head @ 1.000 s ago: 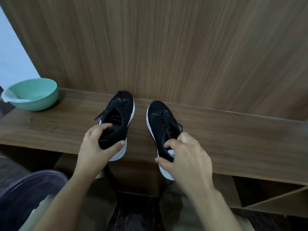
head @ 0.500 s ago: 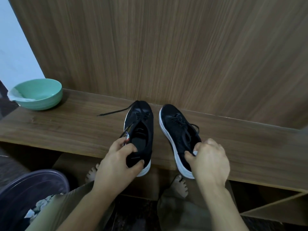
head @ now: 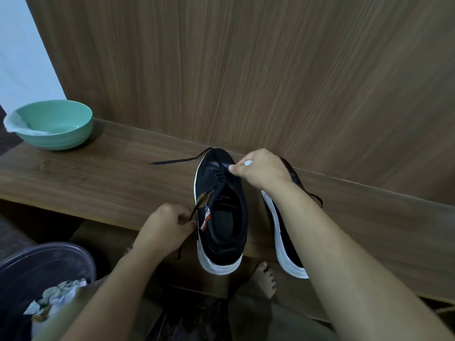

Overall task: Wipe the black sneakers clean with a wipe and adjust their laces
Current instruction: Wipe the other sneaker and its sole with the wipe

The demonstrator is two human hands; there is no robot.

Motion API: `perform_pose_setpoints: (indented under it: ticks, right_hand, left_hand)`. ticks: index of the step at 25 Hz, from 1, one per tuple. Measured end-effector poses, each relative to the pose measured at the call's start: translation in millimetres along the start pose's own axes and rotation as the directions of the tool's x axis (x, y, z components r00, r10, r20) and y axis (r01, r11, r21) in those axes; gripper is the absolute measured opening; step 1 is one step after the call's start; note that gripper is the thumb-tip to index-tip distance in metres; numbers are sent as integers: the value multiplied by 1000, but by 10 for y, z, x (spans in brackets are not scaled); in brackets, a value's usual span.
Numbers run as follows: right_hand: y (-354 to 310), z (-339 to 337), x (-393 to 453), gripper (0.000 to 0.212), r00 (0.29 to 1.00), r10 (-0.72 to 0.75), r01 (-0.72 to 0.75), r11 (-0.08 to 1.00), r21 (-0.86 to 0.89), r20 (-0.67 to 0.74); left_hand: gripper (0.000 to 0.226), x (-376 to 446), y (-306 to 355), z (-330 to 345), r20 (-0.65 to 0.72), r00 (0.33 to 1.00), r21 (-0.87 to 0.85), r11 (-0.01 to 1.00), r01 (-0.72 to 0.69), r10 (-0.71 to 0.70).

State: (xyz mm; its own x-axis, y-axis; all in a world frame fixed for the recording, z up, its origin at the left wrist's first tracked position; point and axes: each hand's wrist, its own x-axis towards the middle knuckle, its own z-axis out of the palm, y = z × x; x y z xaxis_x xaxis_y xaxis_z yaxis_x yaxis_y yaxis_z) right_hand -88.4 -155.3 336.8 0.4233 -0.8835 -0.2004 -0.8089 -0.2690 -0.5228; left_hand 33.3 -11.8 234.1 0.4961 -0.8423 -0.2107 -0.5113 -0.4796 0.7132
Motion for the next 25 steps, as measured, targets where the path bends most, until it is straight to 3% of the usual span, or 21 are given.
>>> perform_pose_setpoints:
  ticks: [3, 5, 7, 8, 10, 12, 13, 16, 19, 22, 25]
  right_hand:
    - [-168, 143, 353, 43, 992, 90, -73, 981, -178, 85]
    - [-292, 189, 415, 36, 993, 108, -91, 954, -287, 44]
    - [-394, 234, 430, 26, 995, 89, -74, 941, -331, 31]
    - [-416, 243, 439, 21, 996, 82, -66, 959, -276, 46]
    - [-434, 206, 434, 17, 989, 76, -85, 994, 65, 127]
    - [-480, 87, 347, 13, 977, 52, -128, 917, 377, 206]
    - [-500, 20, 300, 15, 974, 11, -111, 893, 436, 226]
    - [-658, -221, 77, 14, 954, -184, 81, 919, 386, 237]
    - [-856, -389, -233, 9, 917, -291, 217, 938, 270, 274]
    - [-907, -537, -449, 11, 931, -313, 279, 942, 186, 189]
    - [-797, -720, -588, 4, 939, -321, 295, 937, 187, 127]
  left_hand:
    - [20, 47, -10, -47, 7, 1000, -58, 998, 20, -19]
    - [22, 63, 18, -167, -30, 996, -252, 965, 71, -81]
    - [22, 28, 64, -312, -22, 988, -548, 828, 118, -155]
    - [20, 13, 88, -378, -6, 986, -672, 731, 119, -165]
    - [19, -28, 124, -499, -2, 987, -811, 578, 91, -158]
    - [21, -60, 149, -594, -36, 990, -866, 498, 38, -138]
    - [20, -78, 174, -636, -68, 989, -876, 483, 3, -129]
    - [17, -121, 330, -736, -194, 978, -837, 532, -127, -71]
    - [9, -133, 600, -849, -327, 942, -650, 705, -281, 74]
    - [14, -140, 911, -1007, -251, 952, -488, 827, -280, 174]
    - [10, -197, 1222, -1088, -150, 977, -488, 849, -205, 149]
